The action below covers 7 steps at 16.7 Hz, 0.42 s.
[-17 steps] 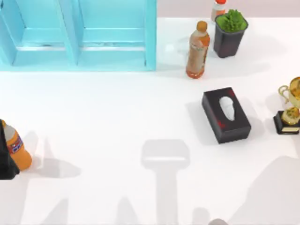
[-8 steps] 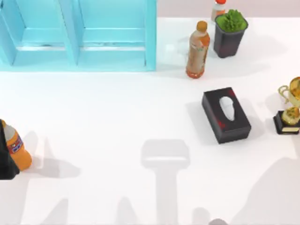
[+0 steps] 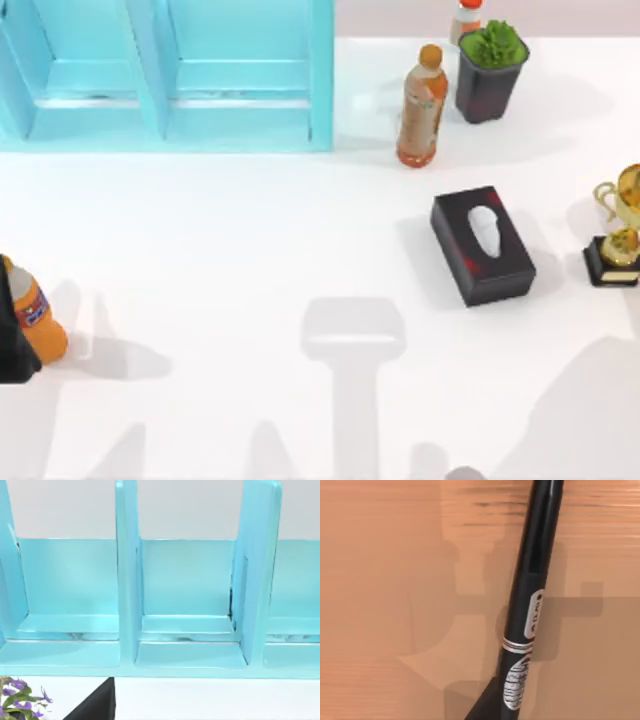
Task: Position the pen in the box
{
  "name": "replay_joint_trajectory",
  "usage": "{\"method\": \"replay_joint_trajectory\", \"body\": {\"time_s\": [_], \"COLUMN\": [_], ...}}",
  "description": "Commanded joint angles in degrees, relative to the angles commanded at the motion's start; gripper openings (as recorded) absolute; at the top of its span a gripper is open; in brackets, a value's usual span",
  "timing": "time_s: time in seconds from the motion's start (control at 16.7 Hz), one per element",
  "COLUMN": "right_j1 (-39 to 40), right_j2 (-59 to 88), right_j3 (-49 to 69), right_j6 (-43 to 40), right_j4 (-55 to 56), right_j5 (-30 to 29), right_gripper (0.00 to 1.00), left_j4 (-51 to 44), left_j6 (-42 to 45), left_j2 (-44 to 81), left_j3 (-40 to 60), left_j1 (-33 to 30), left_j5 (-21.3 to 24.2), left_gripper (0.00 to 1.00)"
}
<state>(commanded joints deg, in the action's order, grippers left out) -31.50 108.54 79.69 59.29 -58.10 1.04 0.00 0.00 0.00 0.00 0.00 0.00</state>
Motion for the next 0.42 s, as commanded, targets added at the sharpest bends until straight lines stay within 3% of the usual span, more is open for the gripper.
{"method": "replay_joint_trajectory", "body": {"time_s": [0.12,0.42], "right_j1": [0.0,0.0], "right_j2": [0.0,0.0], "right_j3": [0.0,0.0], "right_j6": [0.0,0.0], "right_j4": [0.0,0.0], "right_j5": [0.0,0.0], "right_gripper": [1.0,1.0], "left_j4": [0.0,0.0], "left_j6": [0.0,0.0], "left_j2": [0.0,0.0], "left_j3": [0.0,0.0], "left_j1": [0.0,0.0], "left_j5": [0.0,0.0], "left_gripper": [1.0,1.0]}}
